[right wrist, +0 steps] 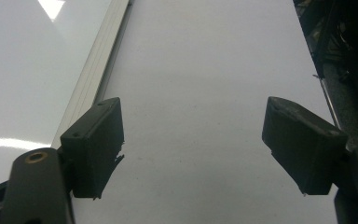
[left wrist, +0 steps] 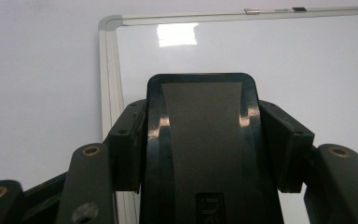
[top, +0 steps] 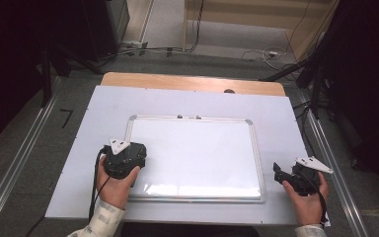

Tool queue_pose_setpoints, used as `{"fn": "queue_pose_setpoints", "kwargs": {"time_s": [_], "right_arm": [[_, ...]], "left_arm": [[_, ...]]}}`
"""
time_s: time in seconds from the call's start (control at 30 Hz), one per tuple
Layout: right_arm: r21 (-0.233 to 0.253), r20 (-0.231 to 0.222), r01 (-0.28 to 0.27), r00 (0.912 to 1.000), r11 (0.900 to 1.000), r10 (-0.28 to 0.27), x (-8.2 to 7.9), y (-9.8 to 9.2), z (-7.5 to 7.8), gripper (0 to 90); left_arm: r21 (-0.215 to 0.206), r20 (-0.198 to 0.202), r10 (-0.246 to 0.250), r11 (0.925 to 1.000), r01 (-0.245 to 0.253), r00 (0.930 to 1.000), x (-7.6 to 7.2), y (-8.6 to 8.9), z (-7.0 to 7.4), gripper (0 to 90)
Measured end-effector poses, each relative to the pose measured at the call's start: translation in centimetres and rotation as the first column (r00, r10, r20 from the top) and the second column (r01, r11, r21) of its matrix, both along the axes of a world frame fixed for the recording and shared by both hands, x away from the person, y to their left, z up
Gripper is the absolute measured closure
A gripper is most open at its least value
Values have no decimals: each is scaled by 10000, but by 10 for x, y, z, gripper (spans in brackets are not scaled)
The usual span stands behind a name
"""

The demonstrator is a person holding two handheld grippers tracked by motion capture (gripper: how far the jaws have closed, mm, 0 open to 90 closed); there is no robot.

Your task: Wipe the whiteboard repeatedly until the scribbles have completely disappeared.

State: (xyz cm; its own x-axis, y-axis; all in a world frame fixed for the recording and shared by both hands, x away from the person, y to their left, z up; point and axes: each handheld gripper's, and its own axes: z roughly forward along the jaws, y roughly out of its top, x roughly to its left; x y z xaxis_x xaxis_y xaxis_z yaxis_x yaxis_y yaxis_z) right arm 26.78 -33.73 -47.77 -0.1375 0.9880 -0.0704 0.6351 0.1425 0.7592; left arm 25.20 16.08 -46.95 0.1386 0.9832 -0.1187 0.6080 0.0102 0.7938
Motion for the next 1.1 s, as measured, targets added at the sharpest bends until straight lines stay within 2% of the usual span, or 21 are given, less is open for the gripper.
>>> {"fn": "queue_pose_setpoints", "kwargs": {"time_s": [0.33,0.97,1.1], "right_arm": [[-7,-12,29,10000,10000,-29,0,1,0,193],[-30,-35,-33,10000,10000,33,1,2,-1,192],[-73,-56,-43,10000,10000,42,2,3,-1,192]], "left_arm": [[40,-54,134,9999,-134,9999,-4,2,-2,409],[303,-277,521,9982,-512,9983,-8,-5,-7,408],[444,-300,779,9961,-765,9965,-6,-7,-11,408]]}}
